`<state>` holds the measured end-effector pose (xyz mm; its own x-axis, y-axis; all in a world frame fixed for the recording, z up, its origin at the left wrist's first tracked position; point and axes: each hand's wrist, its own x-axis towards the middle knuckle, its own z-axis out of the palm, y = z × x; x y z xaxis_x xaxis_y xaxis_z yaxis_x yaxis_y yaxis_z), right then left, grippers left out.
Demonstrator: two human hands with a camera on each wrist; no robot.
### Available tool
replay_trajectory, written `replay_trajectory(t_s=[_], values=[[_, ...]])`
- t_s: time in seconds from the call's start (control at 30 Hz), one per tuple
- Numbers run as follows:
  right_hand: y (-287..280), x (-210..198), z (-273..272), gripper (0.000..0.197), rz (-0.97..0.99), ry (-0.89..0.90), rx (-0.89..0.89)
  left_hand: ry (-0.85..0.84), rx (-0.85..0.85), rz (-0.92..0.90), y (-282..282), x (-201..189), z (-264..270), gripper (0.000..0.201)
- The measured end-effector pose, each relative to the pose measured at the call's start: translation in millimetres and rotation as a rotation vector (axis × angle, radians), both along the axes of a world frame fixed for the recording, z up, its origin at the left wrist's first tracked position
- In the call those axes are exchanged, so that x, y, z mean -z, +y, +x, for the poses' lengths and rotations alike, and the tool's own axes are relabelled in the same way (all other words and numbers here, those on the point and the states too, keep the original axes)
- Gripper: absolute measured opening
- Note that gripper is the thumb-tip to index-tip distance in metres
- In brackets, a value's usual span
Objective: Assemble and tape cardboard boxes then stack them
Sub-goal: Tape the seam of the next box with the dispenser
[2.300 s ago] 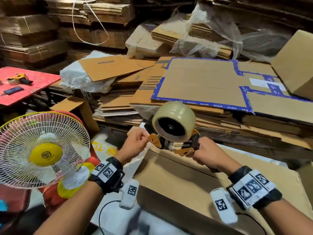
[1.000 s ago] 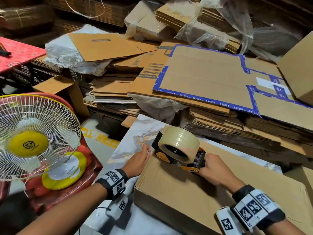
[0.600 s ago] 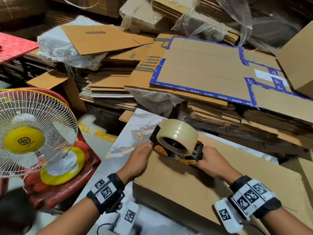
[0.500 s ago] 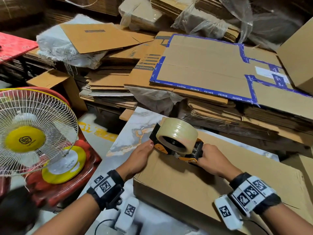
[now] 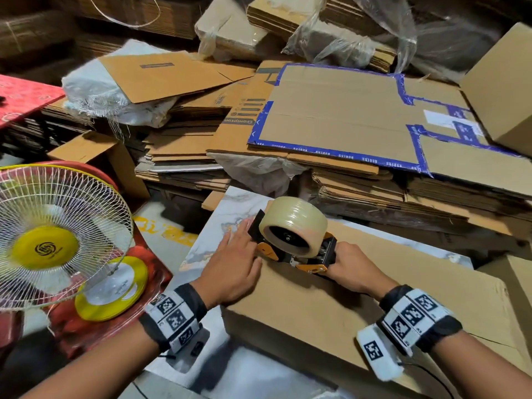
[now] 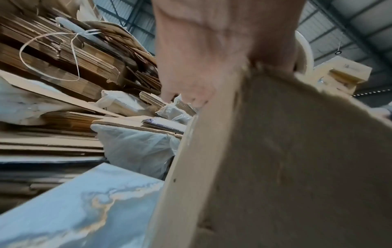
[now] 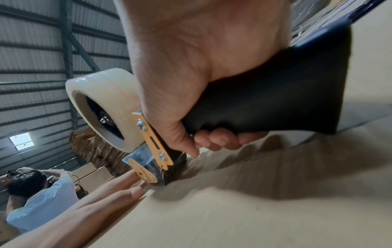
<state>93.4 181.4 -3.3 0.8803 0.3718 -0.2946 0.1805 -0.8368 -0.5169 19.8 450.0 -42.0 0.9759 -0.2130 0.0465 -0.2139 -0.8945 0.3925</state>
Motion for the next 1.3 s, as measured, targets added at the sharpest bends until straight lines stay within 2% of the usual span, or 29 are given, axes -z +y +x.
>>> replay_trajectory(t_s=[0.1, 0.23, 0.47, 0.7, 0.87, 1.0, 1.1, 1.3], values=[[-0.4, 0.6, 1.2, 0.015, -0.036, 0.001, 0.017, 0.097, 0.068, 0.159, 7.2, -7.2, -3.3, 0.077], [1.0, -0.4, 1.7, 0.012, -0.027, 0.006, 0.010, 0.006, 0.112, 0.462, 1.9, -16.4, -1.4, 0.080], [-33.7, 3.2, 0.0, 0.027, -0.009, 0.005, -0.027, 0.023, 0.139, 0.619, -2.5, -25.6, 2.5, 0.088], [-36.9, 13.9, 5.8, 0.019, -0.124, -0.072, -0.024, -0.029, 0.342, 0.558, -20.9, -10.1, 6.5, 0.086], [-39.1, 10.1, 2.9, 0.022, -0.085, -0.043, -0.044, -0.037, 0.324, 0.519, -20.0, -8.3, 6.6, 0.090], [-70.3, 2.4, -5.2, 0.011, -0.129, -0.013, -0.011, 0.120, 0.279, 0.542, -24.2, -15.6, 3.0, 0.093], [-83.6, -4.0, -12.8, 0.008, -0.169, -0.013, 0.010, 0.153, 0.234, 0.545, -39.1, -17.2, -0.1, 0.096], [-75.8, -9.6, -13.5, 0.010, -0.131, -0.009, 0.006, 0.122, 0.177, 0.374, -61.5, 2.3, 1.7, 0.107]])
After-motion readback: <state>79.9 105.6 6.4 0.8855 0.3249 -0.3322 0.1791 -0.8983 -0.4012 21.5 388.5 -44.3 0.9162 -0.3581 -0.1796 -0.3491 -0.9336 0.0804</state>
